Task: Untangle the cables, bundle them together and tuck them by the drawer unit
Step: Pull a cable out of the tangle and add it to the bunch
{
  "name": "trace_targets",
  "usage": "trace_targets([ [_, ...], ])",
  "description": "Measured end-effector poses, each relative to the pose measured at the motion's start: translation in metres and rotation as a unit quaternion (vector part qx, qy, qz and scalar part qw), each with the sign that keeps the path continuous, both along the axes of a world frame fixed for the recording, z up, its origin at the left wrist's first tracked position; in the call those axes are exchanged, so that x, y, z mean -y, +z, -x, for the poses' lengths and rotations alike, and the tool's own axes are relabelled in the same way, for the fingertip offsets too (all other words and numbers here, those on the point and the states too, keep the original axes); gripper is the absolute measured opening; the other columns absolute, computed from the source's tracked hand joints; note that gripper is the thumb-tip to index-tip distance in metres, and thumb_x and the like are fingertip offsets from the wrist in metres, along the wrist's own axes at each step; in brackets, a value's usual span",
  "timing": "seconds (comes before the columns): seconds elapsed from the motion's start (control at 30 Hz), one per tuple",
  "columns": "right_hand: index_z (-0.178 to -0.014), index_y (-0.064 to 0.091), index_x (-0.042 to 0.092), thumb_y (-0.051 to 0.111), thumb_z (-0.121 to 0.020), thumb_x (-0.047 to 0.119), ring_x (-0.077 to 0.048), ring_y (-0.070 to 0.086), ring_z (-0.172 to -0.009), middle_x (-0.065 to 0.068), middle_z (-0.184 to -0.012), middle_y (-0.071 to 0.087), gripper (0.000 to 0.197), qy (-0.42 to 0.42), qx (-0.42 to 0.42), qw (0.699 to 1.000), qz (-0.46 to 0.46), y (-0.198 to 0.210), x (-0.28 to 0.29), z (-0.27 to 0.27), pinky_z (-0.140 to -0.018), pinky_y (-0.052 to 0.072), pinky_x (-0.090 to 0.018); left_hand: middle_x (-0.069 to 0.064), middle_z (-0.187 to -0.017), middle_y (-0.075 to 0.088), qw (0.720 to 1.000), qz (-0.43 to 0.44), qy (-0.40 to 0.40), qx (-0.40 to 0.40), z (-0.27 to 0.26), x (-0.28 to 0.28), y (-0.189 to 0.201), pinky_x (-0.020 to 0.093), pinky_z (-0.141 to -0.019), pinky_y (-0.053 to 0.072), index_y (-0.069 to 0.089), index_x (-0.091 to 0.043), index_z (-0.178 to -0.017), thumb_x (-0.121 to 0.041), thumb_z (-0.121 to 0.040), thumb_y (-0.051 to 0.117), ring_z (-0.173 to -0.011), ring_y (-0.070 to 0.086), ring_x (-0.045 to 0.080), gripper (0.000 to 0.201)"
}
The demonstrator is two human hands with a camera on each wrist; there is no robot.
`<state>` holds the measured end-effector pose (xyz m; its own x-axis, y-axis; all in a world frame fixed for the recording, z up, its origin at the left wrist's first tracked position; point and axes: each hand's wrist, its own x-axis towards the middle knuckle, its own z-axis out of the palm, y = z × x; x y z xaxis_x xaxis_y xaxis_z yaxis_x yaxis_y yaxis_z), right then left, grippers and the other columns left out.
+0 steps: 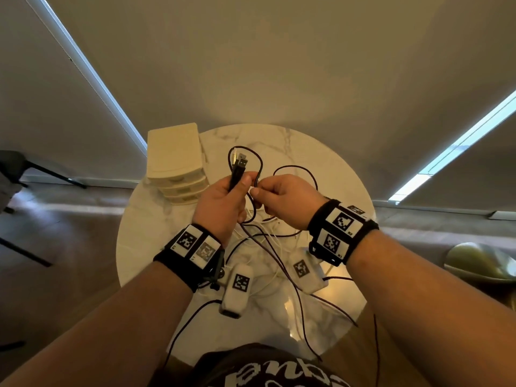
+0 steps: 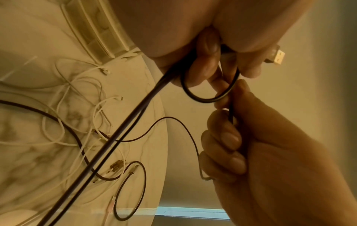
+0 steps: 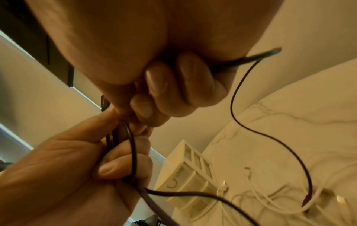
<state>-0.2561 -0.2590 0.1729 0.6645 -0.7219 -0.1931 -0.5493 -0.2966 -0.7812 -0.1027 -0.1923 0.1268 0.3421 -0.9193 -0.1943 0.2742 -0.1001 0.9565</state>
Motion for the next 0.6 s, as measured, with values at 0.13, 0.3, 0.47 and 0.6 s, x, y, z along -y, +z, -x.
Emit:
trace_targets([
  [0.13, -0.084, 0.069, 0.025, 0.057, -0.101, 0.044, -0.018, 0.058, -0.061, -0.004, -0.068, 0.064, 0.028, 0.042, -0.034, 0.995, 0.080, -0.004, 0.000, 0.014, -0.063, 0.051, -0.039, 0.001, -0.063, 0.041, 0.997, -0.039, -0.065, 0.011, 0.003, 0.003, 0.002, 0.023, -0.043, 0.029, 0.078, -0.015, -0.103, -0.026, -0.102, 0.062, -0.047, 0.029, 0.010, 0.020],
  [0.3, -0.085, 0.071, 0.035, 0.061, -0.096, 0.054, -0.015, 0.060, -0.064, -0.001, -0.068, 0.064, 0.024, 0.020, -0.032, 0.997, 0.074, -0.009, 0.002, 0.034, -0.066, 0.054, -0.041, 0.004, -0.076, 0.048, 0.994, -0.001, -0.105, -0.005, 0.018, 0.008, 0.016, 0.020, -0.043, 0.029, 0.064, -0.012, -0.091, -0.018, -0.103, 0.054, -0.046, 0.030, 0.007, 0.017],
  [0.47, -0.102, 0.076, 0.031, 0.052, -0.103, 0.045, -0.016, 0.063, -0.088, 0.010, -0.086, 0.066, 0.028, -0.043, -0.118, 0.991, 0.046, -0.024, 0.028, 0.075, -0.079, 0.047, -0.033, -0.003, -0.077, 0.055, 0.968, 0.071, -0.003, -0.242, 0.003, 0.029, 0.039, 0.017, -0.038, 0.024, 0.053, -0.017, -0.089, -0.018, -0.109, 0.035, -0.039, 0.024, 0.004, 0.027],
  [0.6, -0.102, 0.073, 0.026, 0.048, -0.107, 0.032, -0.016, 0.061, -0.102, 0.006, -0.104, 0.070, 0.027, -0.092, -0.082, 0.991, 0.054, -0.032, 0.033, 0.107, -0.097, 0.047, -0.039, -0.005, -0.066, 0.047, 0.985, 0.017, 0.024, -0.171, -0.014, 0.028, 0.023, 0.022, -0.041, 0.016, 0.050, -0.019, -0.089, -0.022, -0.110, 0.036, -0.041, 0.021, 0.007, 0.025],
])
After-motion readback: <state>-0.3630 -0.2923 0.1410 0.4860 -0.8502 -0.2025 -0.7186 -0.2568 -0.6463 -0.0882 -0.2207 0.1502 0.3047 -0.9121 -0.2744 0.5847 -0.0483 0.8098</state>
